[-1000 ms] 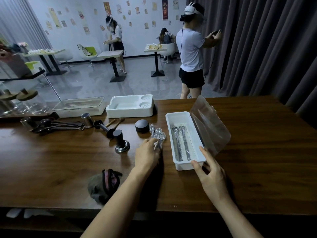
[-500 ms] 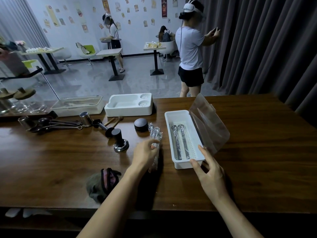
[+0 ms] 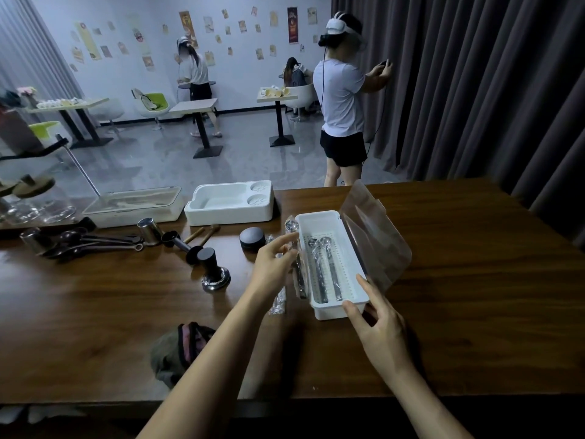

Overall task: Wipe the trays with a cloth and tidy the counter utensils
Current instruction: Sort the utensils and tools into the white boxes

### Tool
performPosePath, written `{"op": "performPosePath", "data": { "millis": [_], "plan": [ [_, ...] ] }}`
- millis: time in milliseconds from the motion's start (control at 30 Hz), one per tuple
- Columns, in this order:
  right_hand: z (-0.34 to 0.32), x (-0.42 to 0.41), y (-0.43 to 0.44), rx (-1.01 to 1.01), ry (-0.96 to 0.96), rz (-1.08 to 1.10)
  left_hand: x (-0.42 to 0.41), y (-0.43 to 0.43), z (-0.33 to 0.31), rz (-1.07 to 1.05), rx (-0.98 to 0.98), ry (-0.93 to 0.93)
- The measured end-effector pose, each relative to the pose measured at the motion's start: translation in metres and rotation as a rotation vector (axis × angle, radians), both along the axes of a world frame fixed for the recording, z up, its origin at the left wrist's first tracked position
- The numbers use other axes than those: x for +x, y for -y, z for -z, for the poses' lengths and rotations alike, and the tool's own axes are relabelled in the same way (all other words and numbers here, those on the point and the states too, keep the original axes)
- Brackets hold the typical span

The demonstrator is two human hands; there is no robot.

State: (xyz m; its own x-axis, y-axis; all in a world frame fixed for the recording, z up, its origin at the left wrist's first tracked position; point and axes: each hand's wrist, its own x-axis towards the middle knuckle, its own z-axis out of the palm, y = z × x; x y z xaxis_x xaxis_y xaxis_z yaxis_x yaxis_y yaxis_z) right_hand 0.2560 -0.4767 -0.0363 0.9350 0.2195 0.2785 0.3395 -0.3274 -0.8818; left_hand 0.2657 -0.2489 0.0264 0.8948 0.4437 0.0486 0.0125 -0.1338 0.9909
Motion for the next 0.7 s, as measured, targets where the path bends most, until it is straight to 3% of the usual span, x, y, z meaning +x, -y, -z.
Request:
{"op": "performPosePath", "data": {
  "millis": [100, 367, 700],
  "plan": [
    [0.000, 0.000, 0.000, 0.017, 0.001, 0.006, 0.013, 0.012, -0.003, 0.011, 0.107, 0.015],
    [-0.007, -0.002, -0.001, -0.005, -0.014, 0.001, 0.041, 0.040, 0.005, -0.052, 0.726, -0.116],
    [-0.004, 0.001, -0.003, -0.052, -0.009, 0.001, 0.054, 0.045, 0.016, 0.011, 0.901, -0.141]
  ]
}}
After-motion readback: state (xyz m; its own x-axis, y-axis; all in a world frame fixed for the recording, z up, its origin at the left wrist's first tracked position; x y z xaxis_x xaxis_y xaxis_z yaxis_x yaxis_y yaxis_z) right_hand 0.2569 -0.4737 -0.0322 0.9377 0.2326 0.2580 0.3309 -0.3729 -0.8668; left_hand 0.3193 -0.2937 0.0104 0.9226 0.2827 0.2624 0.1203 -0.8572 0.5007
